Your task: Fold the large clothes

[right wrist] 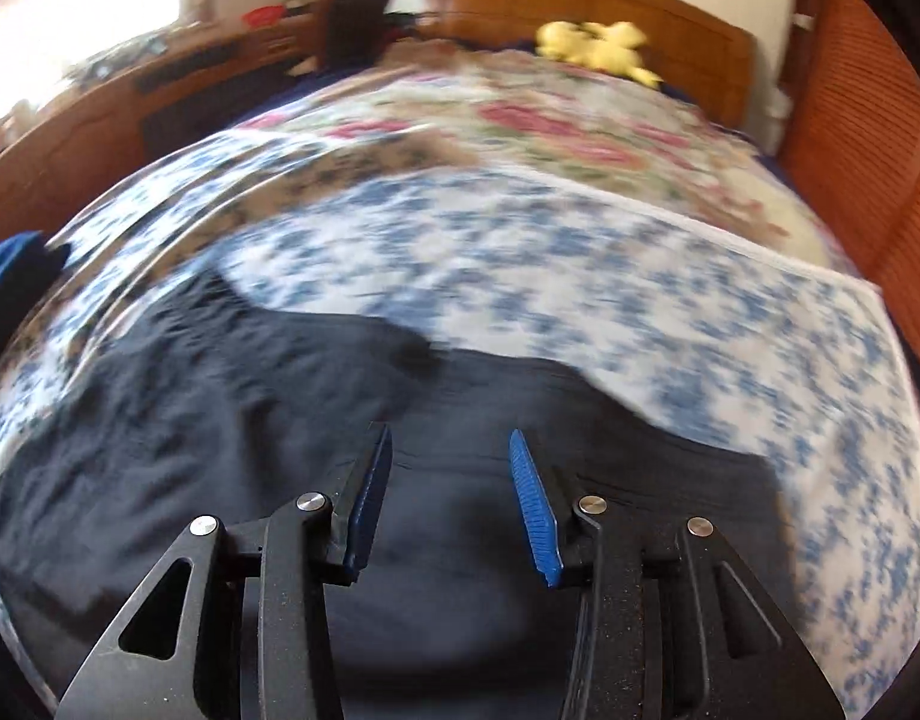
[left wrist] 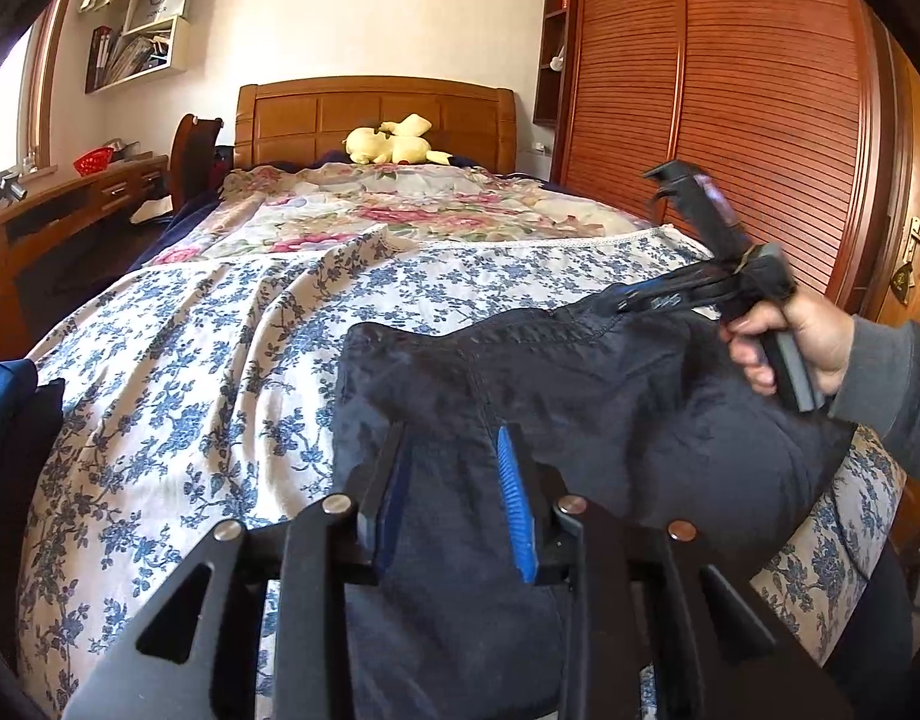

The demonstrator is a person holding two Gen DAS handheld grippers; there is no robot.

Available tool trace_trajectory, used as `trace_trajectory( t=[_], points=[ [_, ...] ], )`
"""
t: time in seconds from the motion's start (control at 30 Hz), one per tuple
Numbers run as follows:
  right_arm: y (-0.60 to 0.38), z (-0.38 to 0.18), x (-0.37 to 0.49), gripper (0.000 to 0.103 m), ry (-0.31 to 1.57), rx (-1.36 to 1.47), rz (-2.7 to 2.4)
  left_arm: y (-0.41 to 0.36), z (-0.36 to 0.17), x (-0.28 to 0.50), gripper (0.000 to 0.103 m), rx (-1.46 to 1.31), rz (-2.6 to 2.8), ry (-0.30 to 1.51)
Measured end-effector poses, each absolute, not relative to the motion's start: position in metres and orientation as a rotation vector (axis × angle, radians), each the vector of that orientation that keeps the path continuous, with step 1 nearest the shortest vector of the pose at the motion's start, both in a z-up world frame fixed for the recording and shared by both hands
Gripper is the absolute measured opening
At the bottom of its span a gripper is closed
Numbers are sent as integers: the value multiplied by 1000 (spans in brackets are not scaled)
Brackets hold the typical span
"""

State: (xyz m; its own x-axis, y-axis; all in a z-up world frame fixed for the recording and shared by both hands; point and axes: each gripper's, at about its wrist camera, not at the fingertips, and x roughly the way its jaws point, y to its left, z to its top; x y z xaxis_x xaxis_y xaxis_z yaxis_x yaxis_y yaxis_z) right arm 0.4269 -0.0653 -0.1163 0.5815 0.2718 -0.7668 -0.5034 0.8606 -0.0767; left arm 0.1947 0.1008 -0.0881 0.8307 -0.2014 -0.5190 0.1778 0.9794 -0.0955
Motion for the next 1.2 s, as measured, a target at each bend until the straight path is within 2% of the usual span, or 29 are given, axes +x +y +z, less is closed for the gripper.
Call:
trace_trajectory(
  t=[0.33, 0.5, 0.6, 0.7, 0.77, 0.8, 0.87, 0.97, 1.2],
  points=[
    [-15, -174, 456, 42, 964, -382, 458, 111, -91, 194, 29, -48, -189, 557],
    [-14, -187, 465, 43, 1040, -368, 490, 114, -89, 194, 29, -58, -188, 555],
    [-14, -189, 468, 39, 1061, -361, 502, 114, -90, 195, 29, -59, -189, 557],
    [-10, -191, 466, 34, 1055, -389, 517, 112, -90, 195, 29, -56, -190, 559],
    [-6, -191, 463, 18, 1049, -407, 544, 111, -91, 196, 29, -51, -191, 563],
    [-1, -192, 460, 16, 1035, -448, 553, 110, -91, 196, 29, -48, -192, 565],
    [1, -189, 459, 6, 1022, -477, 534, 108, -92, 196, 29, -41, -193, 567],
    [1, -183, 460, 1, 993, -479, 529, 108, -93, 196, 29, -44, -193, 569],
    [14, -154, 464, 0, 837, -454, 500, 108, -95, 198, 29, -39, -188, 575]
  ],
)
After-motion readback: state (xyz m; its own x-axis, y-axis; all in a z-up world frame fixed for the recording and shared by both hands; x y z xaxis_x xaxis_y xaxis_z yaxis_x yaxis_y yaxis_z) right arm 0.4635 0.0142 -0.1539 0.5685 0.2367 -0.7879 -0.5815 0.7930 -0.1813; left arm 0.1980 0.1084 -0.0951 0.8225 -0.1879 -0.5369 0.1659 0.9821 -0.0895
